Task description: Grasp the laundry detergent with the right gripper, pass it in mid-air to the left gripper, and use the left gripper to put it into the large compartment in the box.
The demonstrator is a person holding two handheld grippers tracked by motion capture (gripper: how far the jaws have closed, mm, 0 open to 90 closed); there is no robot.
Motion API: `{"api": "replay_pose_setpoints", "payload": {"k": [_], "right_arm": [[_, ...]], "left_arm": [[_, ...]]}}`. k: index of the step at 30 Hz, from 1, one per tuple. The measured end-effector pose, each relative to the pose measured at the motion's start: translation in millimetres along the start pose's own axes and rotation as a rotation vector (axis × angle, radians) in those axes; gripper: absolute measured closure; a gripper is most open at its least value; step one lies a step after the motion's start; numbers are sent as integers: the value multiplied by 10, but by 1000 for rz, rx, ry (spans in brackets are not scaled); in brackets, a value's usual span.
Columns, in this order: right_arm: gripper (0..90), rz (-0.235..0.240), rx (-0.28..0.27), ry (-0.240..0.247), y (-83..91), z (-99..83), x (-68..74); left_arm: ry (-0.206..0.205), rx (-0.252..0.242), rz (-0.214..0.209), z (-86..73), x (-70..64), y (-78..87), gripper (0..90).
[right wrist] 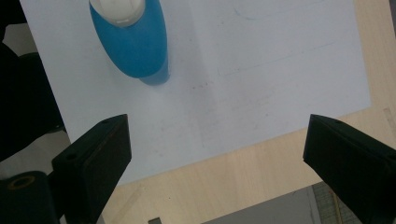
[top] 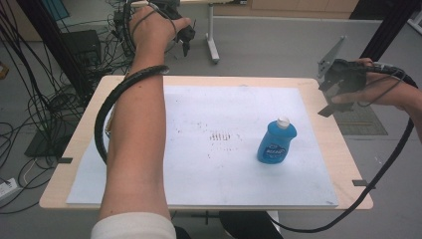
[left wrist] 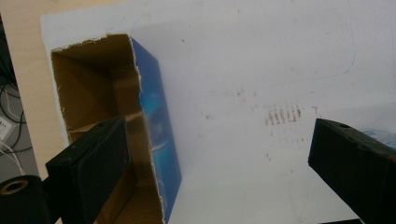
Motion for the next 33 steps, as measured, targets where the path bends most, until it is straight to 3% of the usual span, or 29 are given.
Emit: {"api": "replay_pose_setpoints", "payload": {"k": [15,33], "right_arm": [[76,10,1,9,-6,17,33],[76,5,-2,44,126,102,82]], "left_arm": [[-5,4,-2,-16,-1,23,58],[-16,1,-6,-18,-31,40,59]]}}
Point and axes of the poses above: each handheld gripper's, and its own axes: y roughly backward along the jaws, z roughly out of its top, x roughly to its left, the point moved 7 cm from there along -y, roughly forward along the jaws, and after that the axes turned 7 degrees about z, right-handed, at the moved point
